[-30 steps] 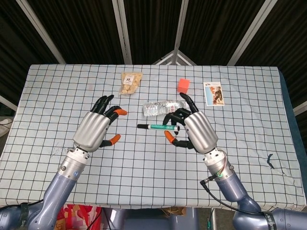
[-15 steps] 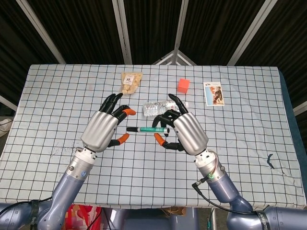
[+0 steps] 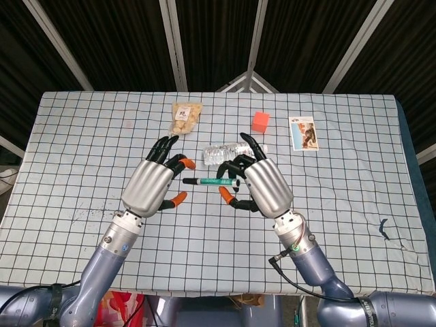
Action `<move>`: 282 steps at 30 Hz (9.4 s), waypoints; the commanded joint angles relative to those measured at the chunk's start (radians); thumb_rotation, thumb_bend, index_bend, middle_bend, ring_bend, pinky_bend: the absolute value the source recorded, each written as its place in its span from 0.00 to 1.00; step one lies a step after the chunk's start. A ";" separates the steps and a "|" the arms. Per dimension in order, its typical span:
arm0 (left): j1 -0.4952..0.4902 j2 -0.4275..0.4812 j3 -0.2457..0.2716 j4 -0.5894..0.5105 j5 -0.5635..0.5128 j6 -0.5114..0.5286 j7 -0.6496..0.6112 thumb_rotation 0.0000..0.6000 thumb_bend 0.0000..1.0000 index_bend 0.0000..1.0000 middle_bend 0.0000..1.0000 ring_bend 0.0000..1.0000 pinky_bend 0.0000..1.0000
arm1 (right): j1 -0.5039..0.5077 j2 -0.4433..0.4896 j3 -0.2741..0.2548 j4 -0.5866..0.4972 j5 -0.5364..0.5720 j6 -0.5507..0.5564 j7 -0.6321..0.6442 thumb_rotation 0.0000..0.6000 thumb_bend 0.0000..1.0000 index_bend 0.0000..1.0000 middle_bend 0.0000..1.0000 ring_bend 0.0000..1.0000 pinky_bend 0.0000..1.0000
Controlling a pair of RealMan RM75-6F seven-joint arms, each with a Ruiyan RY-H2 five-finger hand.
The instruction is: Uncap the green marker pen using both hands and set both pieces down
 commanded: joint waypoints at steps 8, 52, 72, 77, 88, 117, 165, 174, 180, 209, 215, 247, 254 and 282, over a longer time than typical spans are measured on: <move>-0.012 -0.022 0.005 0.022 -0.010 -0.004 -0.004 1.00 0.36 0.40 0.35 0.00 0.00 | -0.002 0.004 0.004 -0.010 -0.004 0.015 0.008 1.00 0.69 0.93 0.74 0.47 0.05; -0.021 -0.051 -0.008 0.028 0.010 0.033 -0.028 1.00 0.44 0.48 0.37 0.00 0.00 | 0.007 0.017 -0.001 -0.018 0.024 0.023 -0.001 1.00 0.69 0.94 0.76 0.48 0.06; -0.034 -0.070 -0.014 0.037 0.000 0.040 -0.012 1.00 0.46 0.53 0.39 0.00 0.00 | 0.009 0.022 -0.005 -0.023 0.023 0.026 0.002 1.00 0.69 0.95 0.76 0.49 0.06; -0.034 -0.068 -0.015 0.032 -0.003 0.044 -0.005 1.00 0.46 0.55 0.39 0.00 0.00 | 0.008 0.023 -0.007 -0.022 0.021 0.026 0.003 1.00 0.69 0.95 0.76 0.49 0.06; -0.035 -0.071 -0.017 0.031 -0.024 0.051 0.005 1.00 0.46 0.57 0.40 0.00 0.00 | 0.007 0.023 -0.011 -0.018 0.026 0.029 0.001 1.00 0.70 0.97 0.78 0.51 0.07; -0.036 -0.085 -0.019 0.044 -0.005 0.068 0.001 1.00 0.52 0.63 0.42 0.00 0.00 | 0.001 0.028 -0.009 -0.014 0.018 0.035 0.017 1.00 0.70 0.97 0.78 0.51 0.07; 0.123 -0.065 -0.010 0.129 0.109 0.155 -0.331 1.00 0.53 0.67 0.43 0.00 0.00 | -0.086 0.042 -0.001 0.029 -0.006 0.125 0.168 1.00 0.70 0.97 0.78 0.51 0.08; 0.214 -0.029 0.058 0.266 0.177 0.143 -0.502 1.00 0.53 0.68 0.43 0.00 0.00 | -0.139 0.016 -0.066 0.088 -0.074 0.144 0.267 1.00 0.70 0.97 0.78 0.51 0.08; 0.250 -0.048 0.116 0.375 0.189 0.101 -0.556 1.00 0.53 0.68 0.43 0.00 0.00 | -0.169 -0.050 -0.127 0.165 -0.137 0.164 0.332 1.00 0.70 0.97 0.78 0.51 0.08; 0.262 -0.281 0.177 0.785 0.187 -0.107 -0.604 1.00 0.52 0.68 0.42 0.00 0.00 | -0.261 -0.509 -0.274 0.773 -0.216 0.172 0.649 1.00 0.71 0.99 0.78 0.51 0.09; 0.242 -0.327 0.172 0.839 0.153 -0.156 -0.512 1.00 0.51 0.67 0.40 0.00 0.00 | -0.262 -0.549 -0.278 0.832 -0.234 0.165 0.661 1.00 0.72 0.99 0.78 0.51 0.09; 0.315 -0.120 0.143 0.546 0.202 -0.065 -0.450 1.00 0.44 0.20 0.14 0.00 0.00 | -0.247 -0.588 -0.209 0.890 -0.200 0.076 0.681 1.00 0.72 0.99 0.78 0.51 0.09; 0.337 -0.040 0.132 0.472 0.224 -0.039 -0.460 1.00 0.43 0.20 0.14 0.00 0.00 | -0.237 -0.628 -0.207 0.987 -0.174 0.024 0.686 1.00 0.72 0.99 0.78 0.51 0.09; 0.341 -0.010 0.149 0.422 0.221 -0.042 -0.324 1.00 0.43 0.16 0.02 0.00 0.00 | -0.271 -0.316 -0.182 0.594 -0.004 -0.110 0.249 1.00 0.17 0.10 0.11 0.07 0.01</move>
